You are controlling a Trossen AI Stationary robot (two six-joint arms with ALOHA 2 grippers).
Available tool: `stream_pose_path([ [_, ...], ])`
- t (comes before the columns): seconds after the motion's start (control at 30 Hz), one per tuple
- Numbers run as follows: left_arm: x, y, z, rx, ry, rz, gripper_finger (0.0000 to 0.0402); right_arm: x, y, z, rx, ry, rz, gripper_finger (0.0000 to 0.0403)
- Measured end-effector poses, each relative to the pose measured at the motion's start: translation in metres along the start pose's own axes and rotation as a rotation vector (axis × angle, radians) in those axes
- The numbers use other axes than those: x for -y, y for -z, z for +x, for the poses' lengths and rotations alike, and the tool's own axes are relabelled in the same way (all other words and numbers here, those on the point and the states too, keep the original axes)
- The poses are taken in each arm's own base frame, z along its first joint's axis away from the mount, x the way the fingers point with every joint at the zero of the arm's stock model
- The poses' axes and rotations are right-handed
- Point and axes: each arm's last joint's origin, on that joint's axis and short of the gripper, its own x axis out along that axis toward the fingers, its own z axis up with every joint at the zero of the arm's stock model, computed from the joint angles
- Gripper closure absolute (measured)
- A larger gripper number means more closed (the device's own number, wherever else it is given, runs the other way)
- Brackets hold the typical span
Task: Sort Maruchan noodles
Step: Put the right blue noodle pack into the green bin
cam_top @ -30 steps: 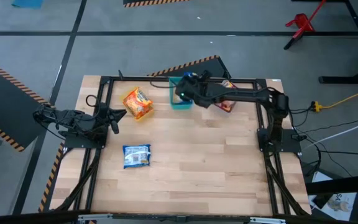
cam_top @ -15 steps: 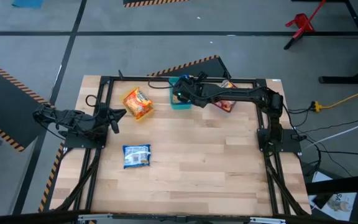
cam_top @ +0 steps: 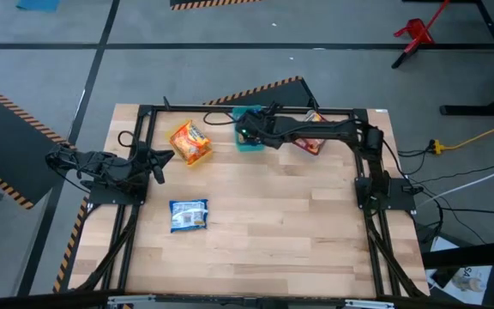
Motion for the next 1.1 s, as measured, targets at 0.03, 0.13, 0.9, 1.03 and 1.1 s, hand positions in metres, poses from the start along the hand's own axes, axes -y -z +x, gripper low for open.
stream_pose_path([
  [0.03, 0.0, 0.0, 0.0, 0.0, 0.0, 0.0, 0.0357, -0.001, 0.0, 0.001, 0.002, -0.001, -0.001, 0.0398],
  [0.13, 0.0, 0.0, 0.0, 0.0, 0.0, 0.0, 0.0357, -0.001, 0.0, 0.001, 0.004, -0.006, -0.018, 0.0392],
  [0.9, 0.0, 0.0, 0.0, -0.011, 0.013, 0.001, 0.0357, 0.016, -0.031, -0.016, 0.11, -0.319, -0.138, 0.015],
  [1.03, 0.0, 0.0, 0.0, -0.012, 0.013, 0.002, 0.0357, 0.039, -0.024, 0.007, 0.024, -0.333, -0.006, 0.0112],
  [1.1, 0.0, 0.001, 0.0, -0.013, 0.013, 0.001, 0.0357, 0.052, -0.018, 0.021, -0.036, -0.377, 0.084, 0.0097],
])
